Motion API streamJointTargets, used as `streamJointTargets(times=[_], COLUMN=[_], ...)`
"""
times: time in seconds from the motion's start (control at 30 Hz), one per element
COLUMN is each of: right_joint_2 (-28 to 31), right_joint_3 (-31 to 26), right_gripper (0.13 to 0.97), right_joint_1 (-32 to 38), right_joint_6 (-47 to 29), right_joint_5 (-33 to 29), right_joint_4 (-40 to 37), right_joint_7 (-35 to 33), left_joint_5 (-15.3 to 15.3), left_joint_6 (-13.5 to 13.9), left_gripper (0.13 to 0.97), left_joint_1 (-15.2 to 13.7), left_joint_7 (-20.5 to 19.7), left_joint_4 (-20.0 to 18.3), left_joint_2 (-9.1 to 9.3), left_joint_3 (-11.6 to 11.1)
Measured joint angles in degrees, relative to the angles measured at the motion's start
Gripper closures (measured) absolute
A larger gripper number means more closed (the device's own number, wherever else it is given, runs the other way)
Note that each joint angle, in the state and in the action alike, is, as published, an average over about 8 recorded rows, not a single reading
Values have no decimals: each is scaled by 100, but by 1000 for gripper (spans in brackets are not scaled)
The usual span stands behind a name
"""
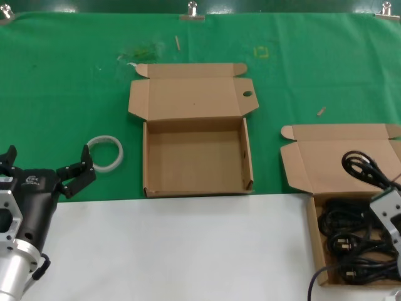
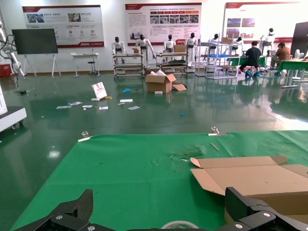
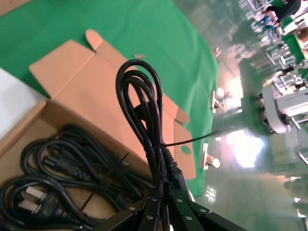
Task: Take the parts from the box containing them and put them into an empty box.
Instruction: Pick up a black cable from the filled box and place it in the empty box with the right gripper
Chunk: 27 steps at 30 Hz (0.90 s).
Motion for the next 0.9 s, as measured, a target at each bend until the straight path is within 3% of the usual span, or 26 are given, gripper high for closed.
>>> streamJointTargets(times=[0.33, 0.9], right_joint_2=[-2, -2], right_joint_3=[-688, -2081], right_gripper=[947, 947], right_joint_1=[377, 1645], right_joint_6=[-3, -748], right_joint_5=[-246, -138], right_joint_4=[16, -1697], right_joint_7=[176, 687], left_joint_5=[0, 0], left_joint_6=[0, 0], left_gripper=[132, 132], left_joint_1=[0, 0], left_joint_7=[0, 0], left_joint_4=[0, 0], left_joint_2=[0, 0], left_joint_3=[0, 0])
